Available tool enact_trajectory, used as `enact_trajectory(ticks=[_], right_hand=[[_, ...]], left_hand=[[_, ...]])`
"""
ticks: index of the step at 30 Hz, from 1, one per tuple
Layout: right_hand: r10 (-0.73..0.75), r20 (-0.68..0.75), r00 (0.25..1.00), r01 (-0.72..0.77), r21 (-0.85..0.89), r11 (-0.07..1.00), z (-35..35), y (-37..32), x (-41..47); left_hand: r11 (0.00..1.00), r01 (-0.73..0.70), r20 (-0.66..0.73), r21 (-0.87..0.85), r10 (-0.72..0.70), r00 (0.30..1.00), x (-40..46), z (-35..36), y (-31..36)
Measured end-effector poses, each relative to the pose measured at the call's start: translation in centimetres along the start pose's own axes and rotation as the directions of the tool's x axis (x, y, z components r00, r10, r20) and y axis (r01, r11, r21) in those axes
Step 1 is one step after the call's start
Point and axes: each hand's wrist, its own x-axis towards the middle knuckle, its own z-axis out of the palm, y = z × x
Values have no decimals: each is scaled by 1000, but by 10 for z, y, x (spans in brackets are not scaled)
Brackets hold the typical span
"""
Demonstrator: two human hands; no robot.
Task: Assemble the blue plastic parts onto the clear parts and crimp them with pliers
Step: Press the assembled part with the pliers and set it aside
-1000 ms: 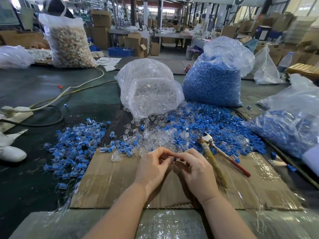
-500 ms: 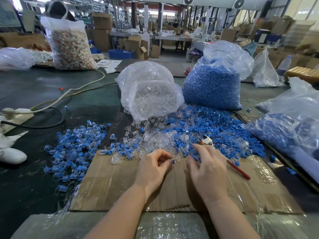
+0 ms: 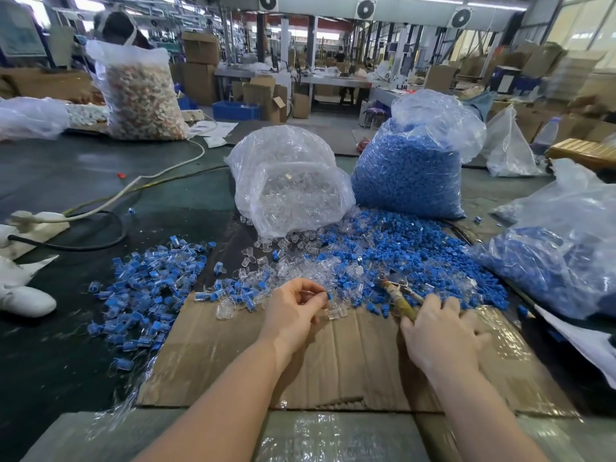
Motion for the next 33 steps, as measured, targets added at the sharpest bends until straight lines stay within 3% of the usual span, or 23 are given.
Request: enact_trajectory(ticks=[3,6,8,11,16,25,33], right_hand=[[-71,-38,997,72,12,997,-6,-2,-2],[-240,49,970,206,365,908,-15,-8,-5],[-350,174,921,183,599,780,-23,-14,-12],[-444,326,834,60,747,662,-31,-19,-21],[-497,441,748,-88,807,583,-37,-22,-28],[-548,437,713,1,781,624,-38,-22,-29],[-619,427,659,-4,825,565,-42,-24,-30]], left_hand=[[996,44,-37,-76,-47,998,4,-2,5],[983,100,-65,-153,-111,992,10,-3,9],[980,114,-84,-160,-128,988,13,-3,11],[977,136,-113,-164,-156,981,15,-4,13],[980,142,-159,-138,-164,974,15,-9,11],[987,127,-223,-97,-146,964,13,-13,12],[991,122,-254,-56,-132,958,13,-13,12]])
